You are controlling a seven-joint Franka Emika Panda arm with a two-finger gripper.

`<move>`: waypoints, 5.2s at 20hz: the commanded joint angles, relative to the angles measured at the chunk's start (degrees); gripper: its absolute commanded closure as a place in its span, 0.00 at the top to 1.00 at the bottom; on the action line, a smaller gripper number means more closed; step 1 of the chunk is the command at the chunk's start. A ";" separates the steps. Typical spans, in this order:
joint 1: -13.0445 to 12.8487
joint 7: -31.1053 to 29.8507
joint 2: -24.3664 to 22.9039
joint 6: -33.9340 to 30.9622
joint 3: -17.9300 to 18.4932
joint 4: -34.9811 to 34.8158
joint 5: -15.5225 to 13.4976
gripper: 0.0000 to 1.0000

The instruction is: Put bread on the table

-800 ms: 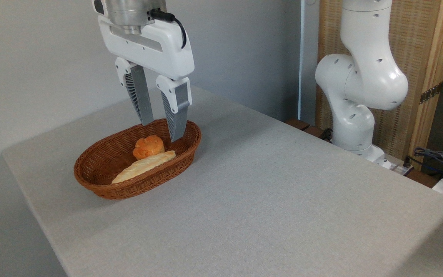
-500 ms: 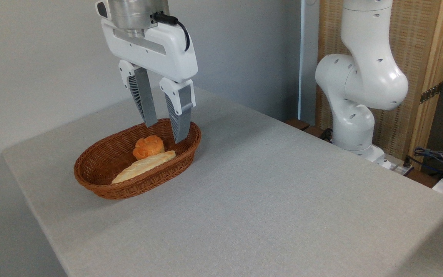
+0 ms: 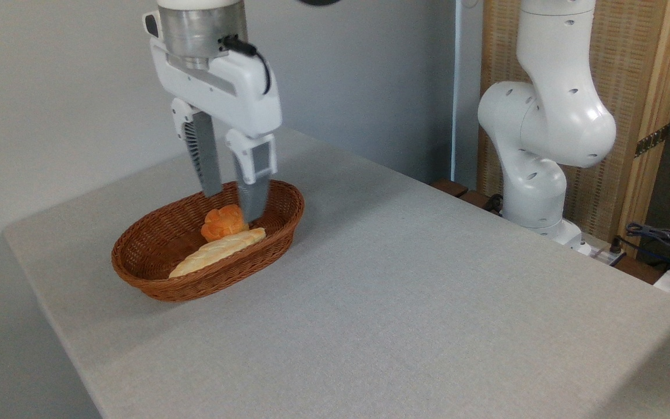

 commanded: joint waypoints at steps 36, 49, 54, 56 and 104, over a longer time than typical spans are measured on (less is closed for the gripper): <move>-24.08 0.03 -1.23 22.82 3.59 -20.12 0.95 0.31; -24.08 3.20 -1.32 11.28 16.86 -8.42 5.95 0.37; -24.08 6.09 -1.40 11.28 19.48 -8.42 8.67 0.38; -24.08 6.71 -1.23 11.46 21.07 -8.68 9.55 0.39; -10.81 6.36 -0.61 -9.10 15.54 5.46 1.48 1.00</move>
